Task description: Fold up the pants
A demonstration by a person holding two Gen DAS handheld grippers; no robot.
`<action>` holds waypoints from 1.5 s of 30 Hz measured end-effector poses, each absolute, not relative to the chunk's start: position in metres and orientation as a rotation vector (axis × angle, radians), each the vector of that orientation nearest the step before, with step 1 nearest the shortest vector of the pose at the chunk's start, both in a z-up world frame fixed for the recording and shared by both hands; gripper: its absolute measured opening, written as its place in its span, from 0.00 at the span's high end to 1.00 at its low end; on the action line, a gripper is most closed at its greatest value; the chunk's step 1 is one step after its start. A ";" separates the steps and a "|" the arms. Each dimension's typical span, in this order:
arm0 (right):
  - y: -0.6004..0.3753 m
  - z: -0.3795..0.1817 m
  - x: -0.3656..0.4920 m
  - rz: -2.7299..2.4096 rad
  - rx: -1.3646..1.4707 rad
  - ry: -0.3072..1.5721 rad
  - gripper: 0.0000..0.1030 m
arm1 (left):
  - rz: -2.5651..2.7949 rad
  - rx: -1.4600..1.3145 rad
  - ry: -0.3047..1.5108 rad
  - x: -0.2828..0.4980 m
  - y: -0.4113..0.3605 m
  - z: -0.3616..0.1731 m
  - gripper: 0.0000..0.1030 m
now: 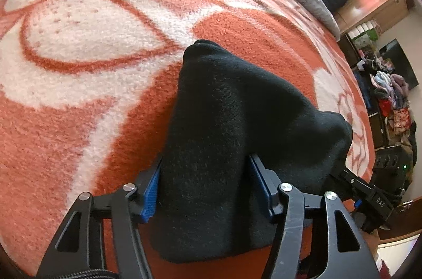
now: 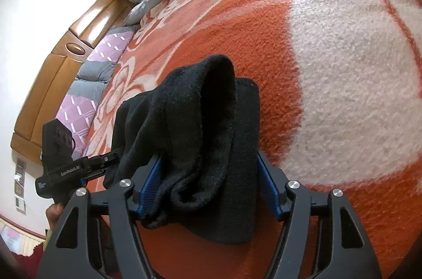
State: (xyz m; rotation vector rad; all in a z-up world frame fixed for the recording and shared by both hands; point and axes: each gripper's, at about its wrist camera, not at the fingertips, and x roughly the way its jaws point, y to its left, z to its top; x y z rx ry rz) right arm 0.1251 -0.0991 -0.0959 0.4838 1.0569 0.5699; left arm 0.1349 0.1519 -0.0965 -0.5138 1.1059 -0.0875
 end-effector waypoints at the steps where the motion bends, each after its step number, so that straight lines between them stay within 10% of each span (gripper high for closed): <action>1: -0.099 -0.095 0.124 0.574 0.484 1.054 0.40 | -0.086 -0.510 1.101 0.134 0.151 -0.094 0.47; 13: -0.092 -0.074 0.116 0.590 0.447 1.033 0.51 | -0.088 -0.513 1.052 0.121 0.147 -0.072 0.69; 45: 0.071 -0.036 0.219 0.821 0.239 1.016 0.53 | 0.199 -0.543 0.901 0.119 0.268 -0.031 0.72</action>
